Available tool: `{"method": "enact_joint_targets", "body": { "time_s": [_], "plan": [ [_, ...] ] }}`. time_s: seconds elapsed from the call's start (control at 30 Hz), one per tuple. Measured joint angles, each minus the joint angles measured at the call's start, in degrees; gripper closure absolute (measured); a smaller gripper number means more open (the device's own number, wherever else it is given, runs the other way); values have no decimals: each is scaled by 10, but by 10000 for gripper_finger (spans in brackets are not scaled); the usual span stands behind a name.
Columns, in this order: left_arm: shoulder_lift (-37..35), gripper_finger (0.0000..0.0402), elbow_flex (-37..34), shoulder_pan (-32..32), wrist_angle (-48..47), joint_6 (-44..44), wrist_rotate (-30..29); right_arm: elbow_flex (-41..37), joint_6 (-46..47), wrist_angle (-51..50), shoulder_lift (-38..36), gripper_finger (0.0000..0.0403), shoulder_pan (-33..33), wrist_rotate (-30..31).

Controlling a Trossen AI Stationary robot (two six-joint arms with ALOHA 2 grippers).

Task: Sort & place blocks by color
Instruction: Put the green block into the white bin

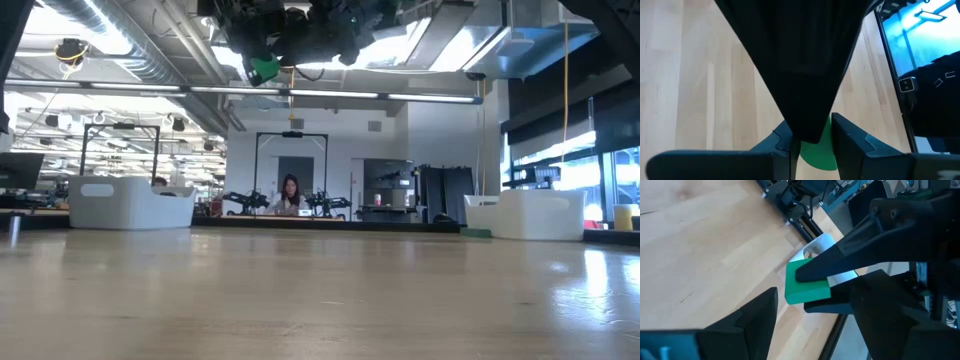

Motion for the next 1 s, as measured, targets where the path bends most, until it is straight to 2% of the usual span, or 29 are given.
{"method": "enact_joint_targets", "body": {
  "time_s": [0.37,1.0],
  "plan": [
    [0,320,0,4,12,-1,28,1,1,13,0,150,0,-12],
    [1,320,0,4,12,10,34,1,5,12,1,150,1,-14]
  ]
}}
